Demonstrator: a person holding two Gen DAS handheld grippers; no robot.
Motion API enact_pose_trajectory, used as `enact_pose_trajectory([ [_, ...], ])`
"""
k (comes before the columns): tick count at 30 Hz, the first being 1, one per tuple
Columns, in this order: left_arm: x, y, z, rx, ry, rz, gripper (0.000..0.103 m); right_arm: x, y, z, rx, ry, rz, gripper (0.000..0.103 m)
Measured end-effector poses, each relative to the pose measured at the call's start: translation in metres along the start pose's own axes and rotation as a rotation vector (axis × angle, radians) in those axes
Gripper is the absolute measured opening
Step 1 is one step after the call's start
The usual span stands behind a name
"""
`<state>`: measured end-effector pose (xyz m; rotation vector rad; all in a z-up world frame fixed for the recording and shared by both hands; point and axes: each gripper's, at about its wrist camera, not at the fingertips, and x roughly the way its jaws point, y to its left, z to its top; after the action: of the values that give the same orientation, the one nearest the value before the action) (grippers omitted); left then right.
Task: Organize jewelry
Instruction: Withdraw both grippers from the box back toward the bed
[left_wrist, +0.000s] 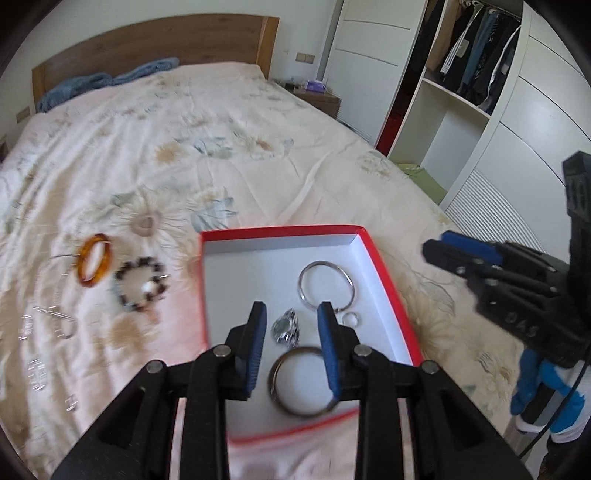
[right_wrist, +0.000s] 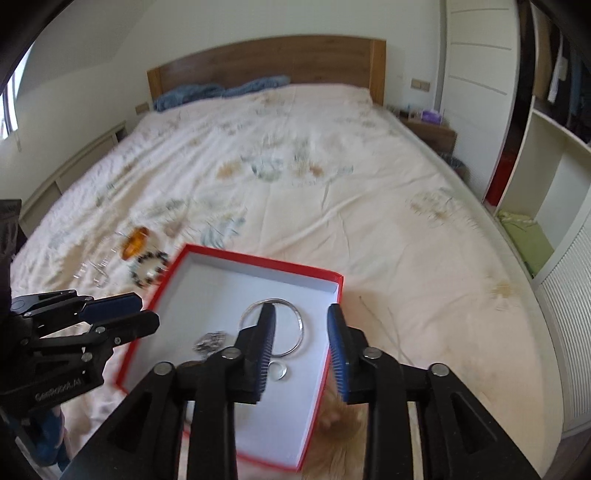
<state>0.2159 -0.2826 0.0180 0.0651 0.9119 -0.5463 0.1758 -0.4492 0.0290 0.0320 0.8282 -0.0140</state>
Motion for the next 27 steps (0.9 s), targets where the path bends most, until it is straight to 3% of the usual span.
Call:
enact_pose_trajectory([
  [10,-0.139,0.029,-0.042,0.006,-0.084,0.143,0.028,-0.125,0.039,-0.025,0.016,-0.122,0.045,0.034],
  [13,-0.184,0.044,-0.061,-0.009,-0.123,0.195,0.032,-0.154,0.053,-0.036,0.025,-0.148,0.062,0.034],
  [23,-0.306,0.090,-0.132,-0.094,-0.240,0.322,0.036,-0.227,0.115,-0.076,-0.010,-0.195,0.107,0.035],
  [27,-0.335,0.101,-0.156,-0.137,-0.270,0.343,0.037,-0.248,0.141,-0.091,-0.023,-0.207,0.139,0.038],
])
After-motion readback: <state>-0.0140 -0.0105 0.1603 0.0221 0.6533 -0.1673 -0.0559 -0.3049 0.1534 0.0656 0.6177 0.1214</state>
